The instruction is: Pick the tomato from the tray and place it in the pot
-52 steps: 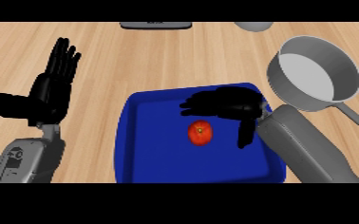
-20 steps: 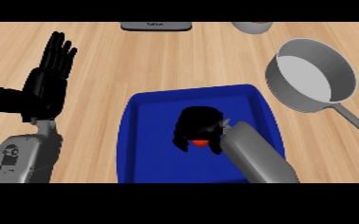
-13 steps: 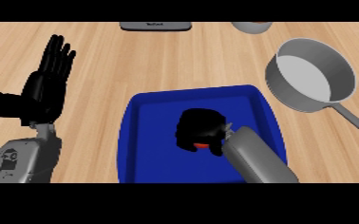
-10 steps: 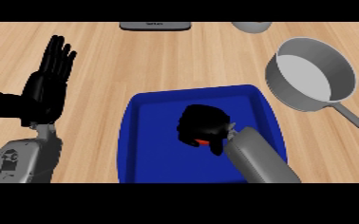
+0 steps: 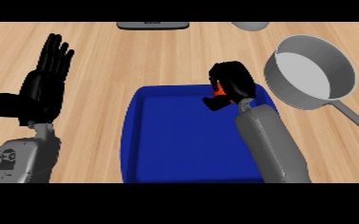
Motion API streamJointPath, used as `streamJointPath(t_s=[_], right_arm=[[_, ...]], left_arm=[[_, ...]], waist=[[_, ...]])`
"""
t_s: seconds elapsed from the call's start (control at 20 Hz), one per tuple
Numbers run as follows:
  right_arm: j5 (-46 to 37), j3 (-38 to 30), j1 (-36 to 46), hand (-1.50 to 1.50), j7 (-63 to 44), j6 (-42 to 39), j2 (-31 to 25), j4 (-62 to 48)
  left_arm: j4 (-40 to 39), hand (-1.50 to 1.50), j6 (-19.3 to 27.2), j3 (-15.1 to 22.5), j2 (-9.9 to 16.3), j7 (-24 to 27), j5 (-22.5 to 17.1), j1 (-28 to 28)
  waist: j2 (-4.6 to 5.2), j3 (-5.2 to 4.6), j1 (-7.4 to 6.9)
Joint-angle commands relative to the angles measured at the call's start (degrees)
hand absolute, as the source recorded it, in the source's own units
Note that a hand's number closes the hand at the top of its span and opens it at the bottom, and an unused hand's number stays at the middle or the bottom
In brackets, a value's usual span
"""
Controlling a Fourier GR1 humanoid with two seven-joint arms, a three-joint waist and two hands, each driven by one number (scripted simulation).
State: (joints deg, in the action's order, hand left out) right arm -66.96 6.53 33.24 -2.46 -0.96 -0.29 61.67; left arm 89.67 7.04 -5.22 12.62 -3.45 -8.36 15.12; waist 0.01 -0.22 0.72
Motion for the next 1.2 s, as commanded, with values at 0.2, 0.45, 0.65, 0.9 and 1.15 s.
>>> streamJointPath(t_s=[0.2, 0.45, 0.65, 0.9, 1.15], right_arm=[[-12.66, -7.73, 12.05, 1.50, -39.03, 11.40, 0.28, 0.46], [-25.93, -4.73, 20.27, 1.50, -60.11, 13.61, 0.29, 0.51], [-33.81, -3.30, 23.18, 1.50, -70.89, 12.71, 0.28, -1.26], [-35.33, -4.73, 19.24, 1.50, -71.86, 4.88, 0.27, 6.59], [-33.64, -10.26, 10.11, 1.50, -65.37, 1.51, -2.69, 14.65]], left_arm=[[-0.52, 0.00, -0.69, 0.95, -0.09, -0.20, 0.17, 1.46], [-1.85, 0.00, -0.11, 1.92, -1.66, 0.14, 0.55, 2.42], [-0.60, 0.00, -1.75, -0.34, 0.51, -0.97, -1.36, 1.17], [-1.13, 0.00, 0.72, 1.48, -1.91, 0.40, 1.36, -0.11], [-0.72, 0.00, -2.50, -2.66, 1.84, -1.12, -2.42, 0.54]], waist=[[-0.09, -0.17, -2.16], [-0.04, -0.07, -2.38], [-0.02, 0.12, -2.51], [-0.40, 0.20, -0.45], [-0.48, 0.23, 0.28]])
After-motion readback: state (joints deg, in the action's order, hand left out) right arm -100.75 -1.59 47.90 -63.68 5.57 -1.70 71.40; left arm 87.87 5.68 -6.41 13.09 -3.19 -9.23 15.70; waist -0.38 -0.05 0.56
